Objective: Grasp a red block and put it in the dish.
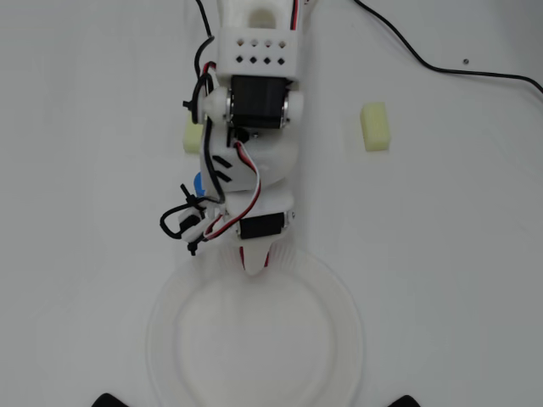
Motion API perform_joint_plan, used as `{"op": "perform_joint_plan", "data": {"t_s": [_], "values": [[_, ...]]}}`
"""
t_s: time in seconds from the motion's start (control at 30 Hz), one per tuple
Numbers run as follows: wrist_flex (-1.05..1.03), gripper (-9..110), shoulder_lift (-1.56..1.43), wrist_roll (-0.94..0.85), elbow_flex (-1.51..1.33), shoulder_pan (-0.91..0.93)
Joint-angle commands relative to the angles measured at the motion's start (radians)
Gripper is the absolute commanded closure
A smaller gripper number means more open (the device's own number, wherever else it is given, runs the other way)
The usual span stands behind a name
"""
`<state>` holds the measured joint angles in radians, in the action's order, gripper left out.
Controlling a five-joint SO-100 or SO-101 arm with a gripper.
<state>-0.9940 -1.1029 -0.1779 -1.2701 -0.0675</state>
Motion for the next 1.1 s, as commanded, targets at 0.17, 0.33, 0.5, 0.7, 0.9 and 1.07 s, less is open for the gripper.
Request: {"op": "perform_joint_plan", "data": {"t_s": [0.17,0.33,0.5,0.7,0.9,1.07], "values": [[-0.163,83,-0.014,-0.008,0.146,-0.005],[-0.321,71,-0.014,0.005,0.282,0.011],[-0.588,63,-0.014,-0.017,0.543,0.038],[-0.950,56,-0.035,-0.080,0.900,0.046],[-0.948,55,-0.342,-0.114,0.614,0.054],[-0.916,54,-0.612,-0.089,0.262,0.074]]}}
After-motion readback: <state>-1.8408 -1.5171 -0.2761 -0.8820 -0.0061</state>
